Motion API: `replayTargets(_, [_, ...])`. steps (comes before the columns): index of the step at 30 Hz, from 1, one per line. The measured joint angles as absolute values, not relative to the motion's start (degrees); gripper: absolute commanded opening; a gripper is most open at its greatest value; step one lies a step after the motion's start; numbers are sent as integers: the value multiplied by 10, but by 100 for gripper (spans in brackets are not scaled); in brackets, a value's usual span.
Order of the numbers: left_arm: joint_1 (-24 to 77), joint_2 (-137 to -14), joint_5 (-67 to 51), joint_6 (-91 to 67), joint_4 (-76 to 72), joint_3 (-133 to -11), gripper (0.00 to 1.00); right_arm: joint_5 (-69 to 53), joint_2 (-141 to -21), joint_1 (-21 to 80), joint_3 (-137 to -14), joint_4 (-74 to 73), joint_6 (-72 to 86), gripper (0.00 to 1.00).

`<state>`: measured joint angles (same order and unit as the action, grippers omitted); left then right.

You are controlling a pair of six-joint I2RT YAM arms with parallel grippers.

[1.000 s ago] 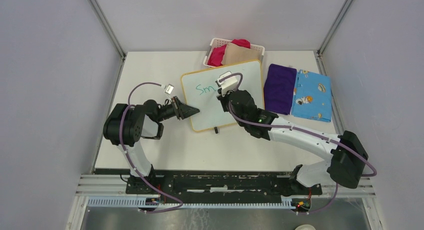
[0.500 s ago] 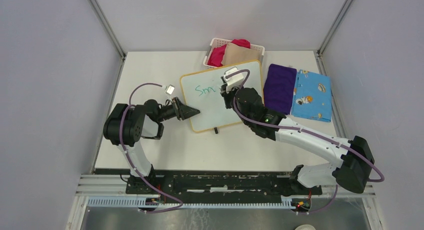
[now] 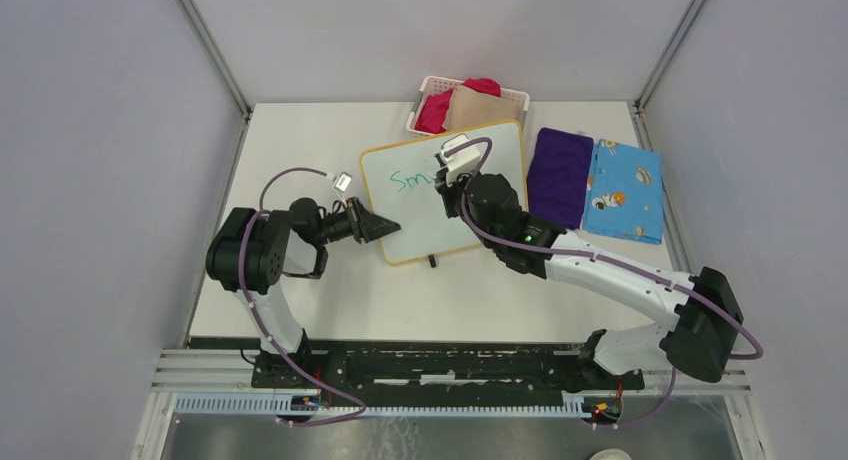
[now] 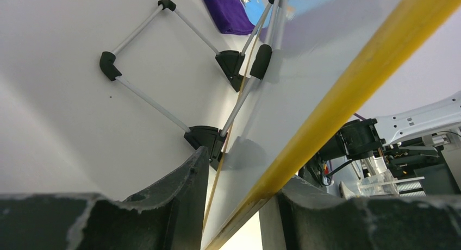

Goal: Write a sentence on the whiteboard

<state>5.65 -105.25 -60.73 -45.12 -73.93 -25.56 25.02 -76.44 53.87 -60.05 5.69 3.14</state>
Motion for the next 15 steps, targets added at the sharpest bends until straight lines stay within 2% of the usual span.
replayTargets(15, [57,-1045,-608,-448,-723,-256,43,266,-789,538,-606,55,29,0])
